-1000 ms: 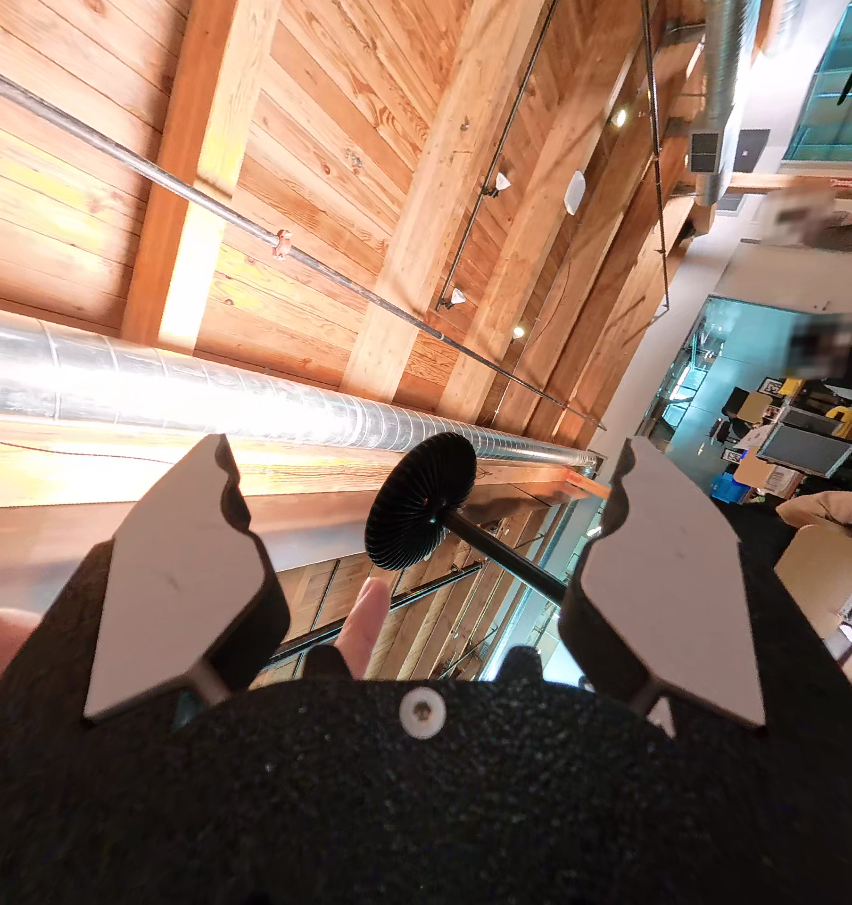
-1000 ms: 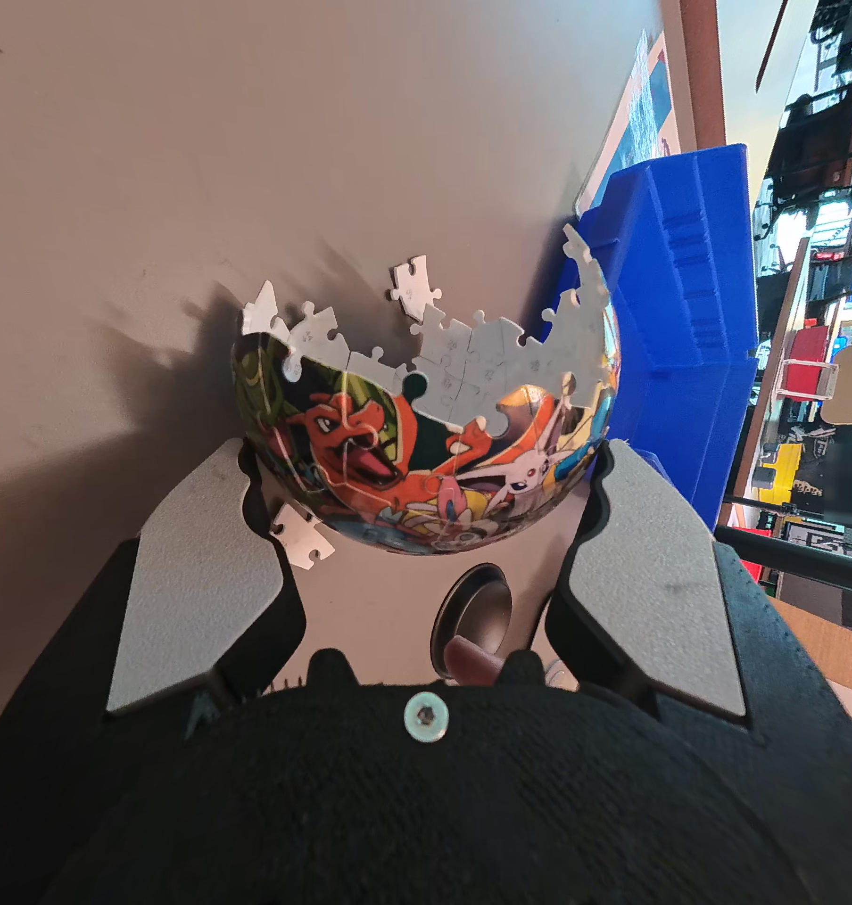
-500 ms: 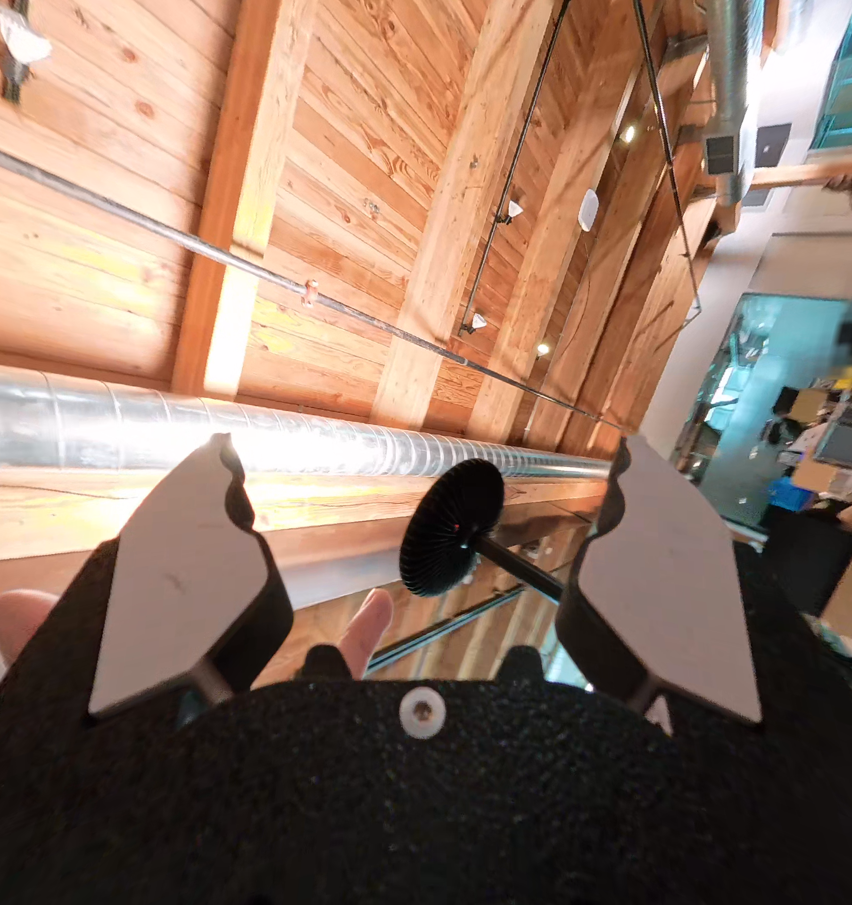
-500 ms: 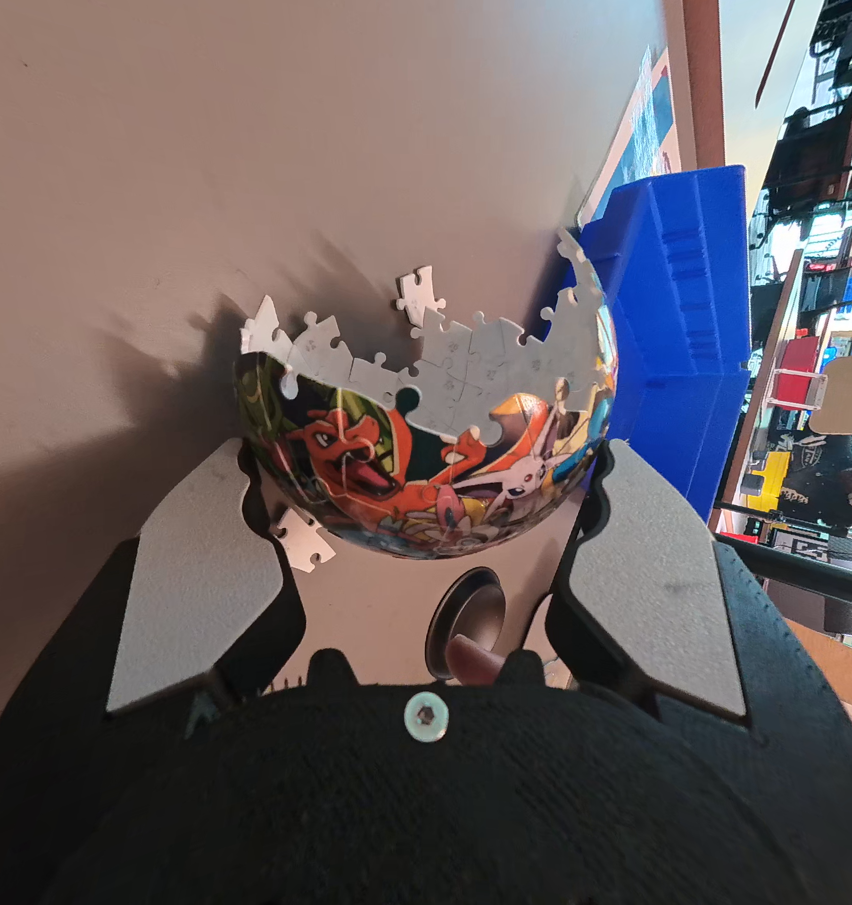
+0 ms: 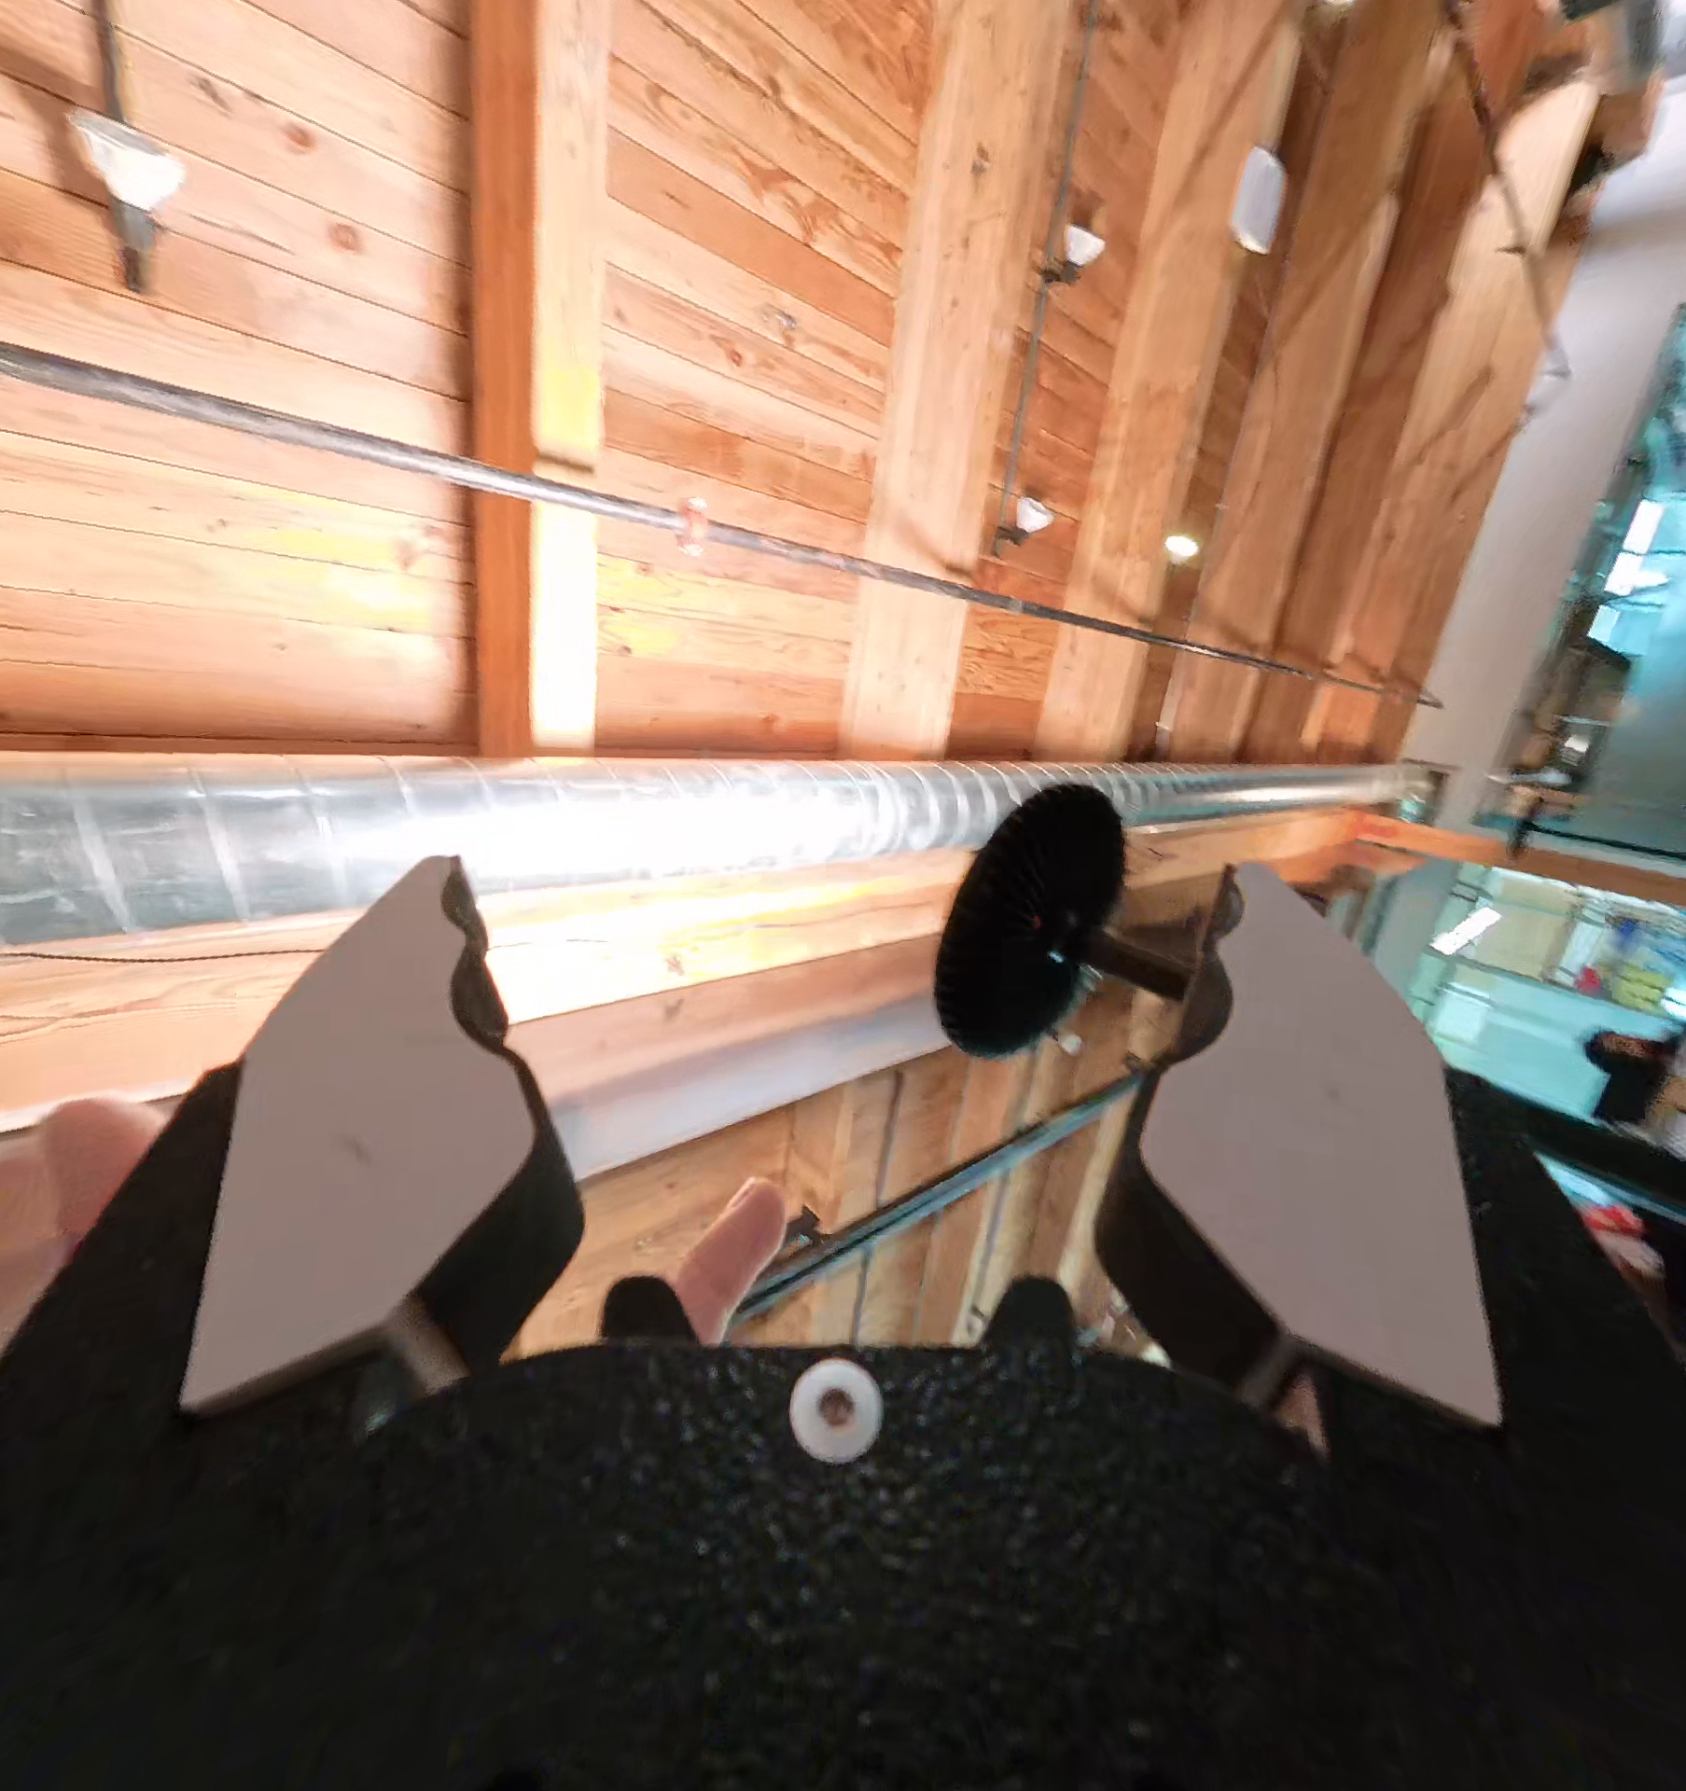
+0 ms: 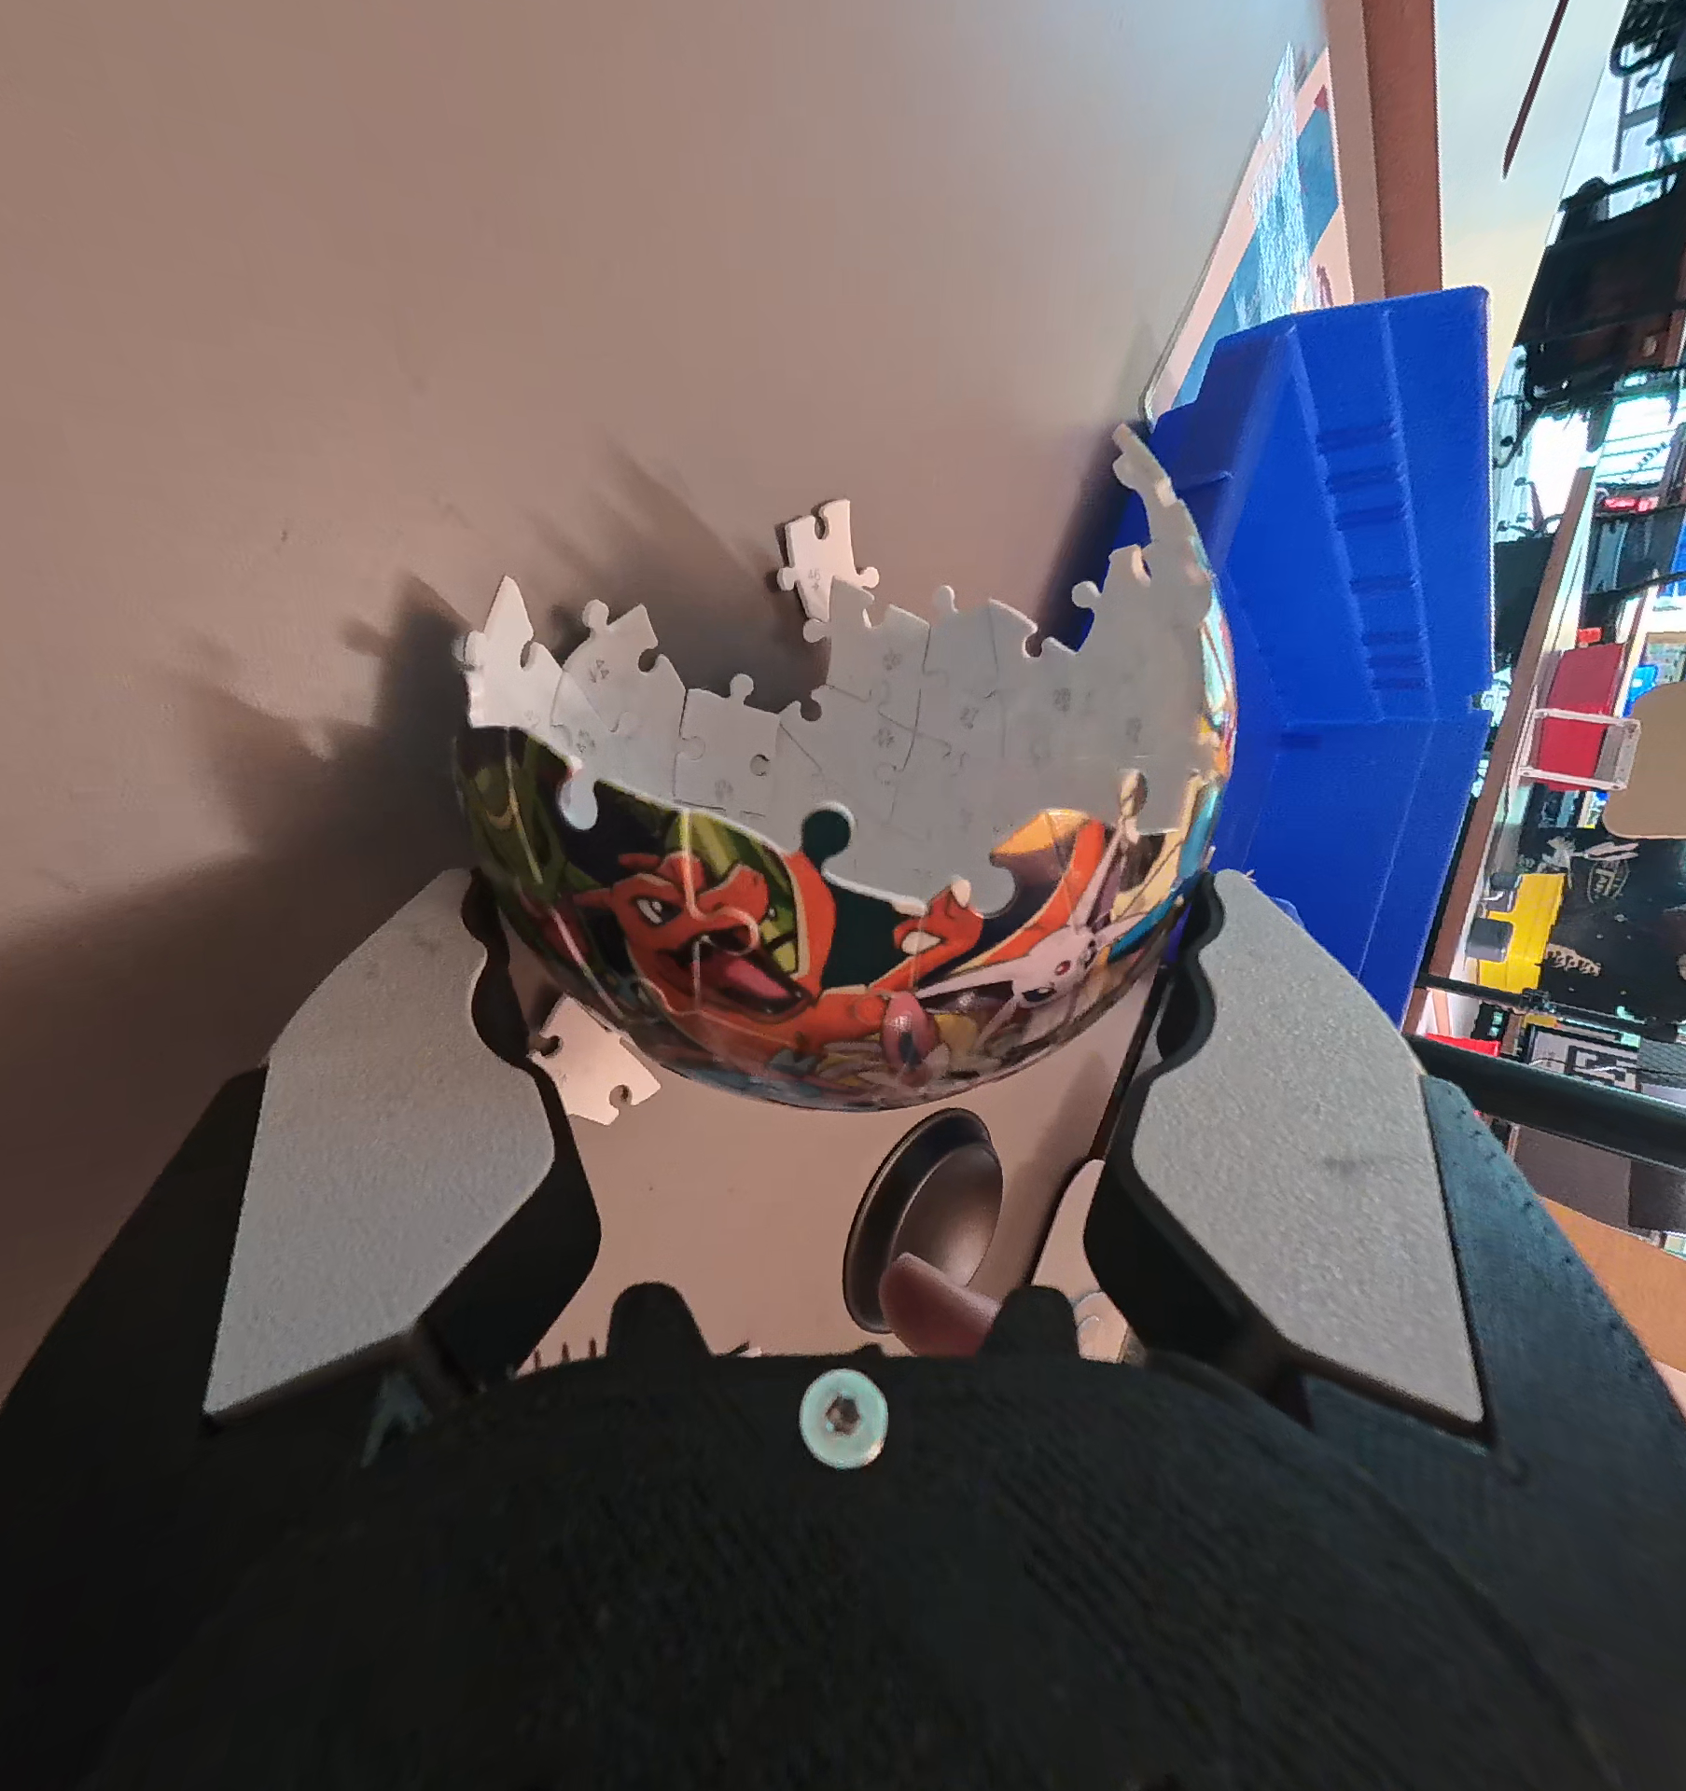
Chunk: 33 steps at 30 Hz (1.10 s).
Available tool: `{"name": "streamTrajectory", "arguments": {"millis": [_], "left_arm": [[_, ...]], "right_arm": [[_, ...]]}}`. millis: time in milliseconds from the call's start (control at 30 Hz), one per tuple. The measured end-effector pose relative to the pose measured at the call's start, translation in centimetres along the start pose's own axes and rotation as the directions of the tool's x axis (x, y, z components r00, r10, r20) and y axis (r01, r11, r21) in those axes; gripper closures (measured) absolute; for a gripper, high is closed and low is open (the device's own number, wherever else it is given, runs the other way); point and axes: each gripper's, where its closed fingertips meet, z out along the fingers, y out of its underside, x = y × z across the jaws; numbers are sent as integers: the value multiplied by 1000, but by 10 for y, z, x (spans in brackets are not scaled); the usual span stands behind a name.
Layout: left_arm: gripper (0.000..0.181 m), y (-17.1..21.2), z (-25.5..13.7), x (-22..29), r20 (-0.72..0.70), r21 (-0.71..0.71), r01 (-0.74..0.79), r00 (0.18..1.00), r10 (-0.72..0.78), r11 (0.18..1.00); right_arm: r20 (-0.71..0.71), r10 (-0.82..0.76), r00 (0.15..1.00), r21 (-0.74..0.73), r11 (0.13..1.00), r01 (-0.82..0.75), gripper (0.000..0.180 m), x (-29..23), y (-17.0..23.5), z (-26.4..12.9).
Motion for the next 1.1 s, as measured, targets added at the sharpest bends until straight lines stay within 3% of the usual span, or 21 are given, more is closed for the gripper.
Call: {"name": "streamTrajectory", "arguments": {"millis": [167, 200, 233, 300, 367, 433, 500, 567, 633, 733, 867, 1000, 1100], "left_arm": [[63, 87, -67, 92, -286, -212, 60, 951, -121, 975], [66, 105, -90, 115, -336, -262, 75, 927, -164, 962], [79, 123, -121, 144, -412, -327, 85, 883, -223, 941], [90, 162, -201, 207, -489, -507, 143, 764, -420, 850], [97, 194, -292, 274, -418, -702, 271, 591, -690, 658], [99, 217, -391, 345, -244, -882, 297, 374, -895, 365], [99, 230, -475, 402, -34, -966, 239, 266, -963, 100], [99, 217, -528, 443, 91, -977, 206, 151, -984, -58], [99, 207, -554, 462, 162, -973, 188, 118, -980, -138], [104, 201, -555, 470, 203, -952, 250, 81, -976, -178], [98, 201, -562, 482, 260, -949, 190, 17, -965, -253], [91, 202, -560, 479, 266, -942, 217, 16, -964, -256], [89, 200, -557, 476, 220, -948, 243, 29, -975, -207]], "right_arm": [[3, 8, 1000, 7, 1000, -8, 51, 0, -1, 0], [4, 12, 1000, 7, 1000, -12, 51, 0, -2, 0], [3, 9, 1000, 9, 1000, -9, 51, -1, -3, 0], [2, -7, 1000, 9, 1000, 7, 51, -1, -5, -1], [4, -7, 1000, 4, 1000, 7, 51, -1, -5, -1], [4, -13, 1000, 3, 1000, 13, 51, -2, -5, -2], [5, -16, 1000, 0, 1000, 16, 52, -2, -5, -2], [3, -23, 1000, 5, 1000, 23, 52, -2, -7, -2], [0, -29, 1000, 7, 1000, 29, 52, -2, -9, -1], [-5, -53, 999, -8, 999, 53, 52, -2, -10, -2], [3, -57, 998, -12, 998, 57, 52, -4, -12, -3], [4, -61, 998, -8, 998, 61, 52, -5, -14, -3], [3, -77, 997, -17, 997, 77, 52, -5, -13, -3]]}}
